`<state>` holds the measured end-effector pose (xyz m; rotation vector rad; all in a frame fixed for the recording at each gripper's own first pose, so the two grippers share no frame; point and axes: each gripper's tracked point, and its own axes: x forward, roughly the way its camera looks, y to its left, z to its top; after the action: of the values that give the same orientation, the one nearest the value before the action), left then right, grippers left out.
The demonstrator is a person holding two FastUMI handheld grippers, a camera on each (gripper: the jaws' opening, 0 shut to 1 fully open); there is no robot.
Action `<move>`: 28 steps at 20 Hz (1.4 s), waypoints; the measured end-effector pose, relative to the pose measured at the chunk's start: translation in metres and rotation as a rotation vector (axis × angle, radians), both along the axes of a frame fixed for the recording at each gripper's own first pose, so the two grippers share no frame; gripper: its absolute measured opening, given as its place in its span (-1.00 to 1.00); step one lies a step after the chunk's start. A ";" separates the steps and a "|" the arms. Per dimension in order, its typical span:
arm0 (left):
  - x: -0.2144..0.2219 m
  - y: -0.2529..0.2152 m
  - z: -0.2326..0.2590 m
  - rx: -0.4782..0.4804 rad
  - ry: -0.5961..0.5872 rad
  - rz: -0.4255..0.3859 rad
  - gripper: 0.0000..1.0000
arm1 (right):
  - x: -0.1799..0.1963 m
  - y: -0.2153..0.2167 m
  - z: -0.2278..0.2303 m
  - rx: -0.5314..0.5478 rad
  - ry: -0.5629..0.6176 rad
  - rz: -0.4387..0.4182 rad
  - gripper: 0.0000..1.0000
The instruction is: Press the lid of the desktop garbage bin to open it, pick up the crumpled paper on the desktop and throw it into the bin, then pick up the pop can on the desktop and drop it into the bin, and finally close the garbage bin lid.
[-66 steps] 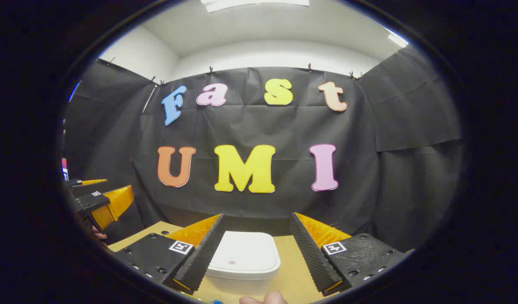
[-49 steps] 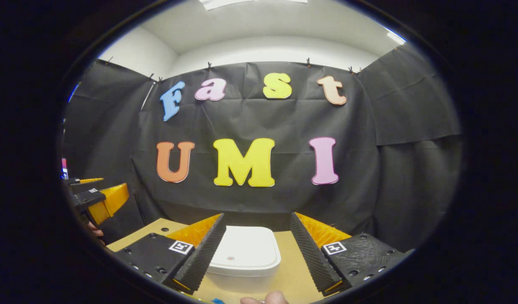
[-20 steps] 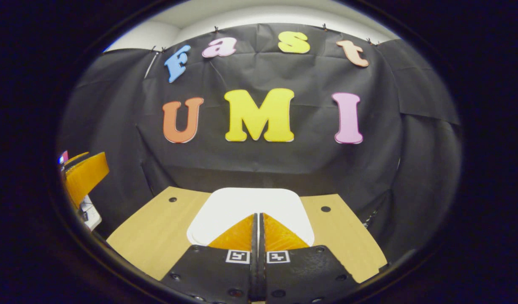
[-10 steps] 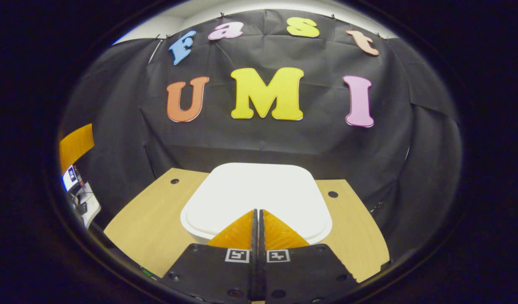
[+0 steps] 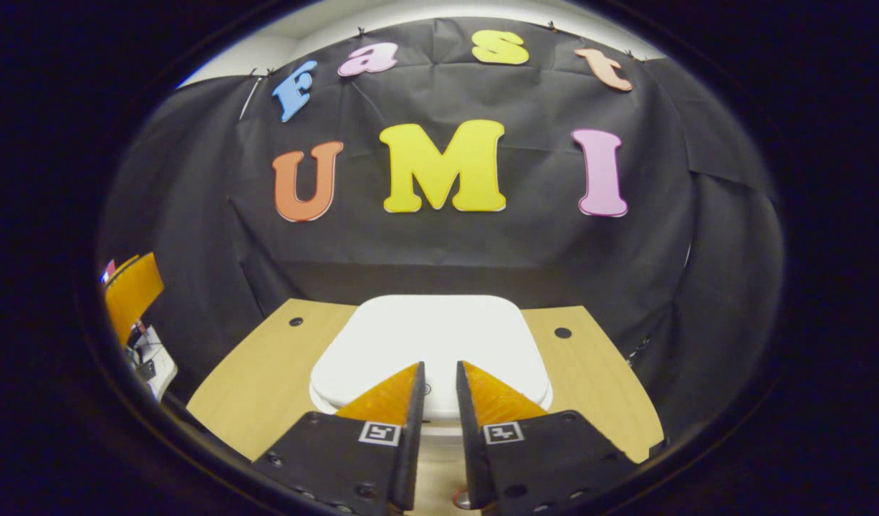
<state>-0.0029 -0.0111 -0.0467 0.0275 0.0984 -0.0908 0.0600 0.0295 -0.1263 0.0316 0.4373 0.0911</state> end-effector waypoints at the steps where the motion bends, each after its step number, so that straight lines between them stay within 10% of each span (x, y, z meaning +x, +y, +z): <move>1: 0.001 -0.001 -0.001 0.006 0.000 -0.002 0.95 | 0.001 -0.002 0.011 0.009 -0.036 -0.004 -0.33; 3: 0.000 0.001 0.000 0.006 -0.002 -0.001 0.95 | 0.007 -0.006 0.028 -0.003 -0.078 -0.011 0.36; 7: -0.001 0.001 -0.006 -0.012 0.013 0.005 0.95 | 0.008 -0.014 0.060 0.002 -0.179 -0.041 0.84; 18: -0.013 -0.012 -0.038 0.003 0.087 -0.028 0.96 | -0.019 -0.026 0.072 -0.048 -0.278 -0.020 0.87; 28: -0.054 -0.049 -0.114 0.019 0.279 -0.101 0.96 | -0.055 -0.086 0.011 -0.103 -0.139 -0.132 0.91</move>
<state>-0.0569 -0.0600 -0.1608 0.0390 0.3774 -0.1946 0.0049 -0.0561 -0.1154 -0.0473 0.2995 -0.0592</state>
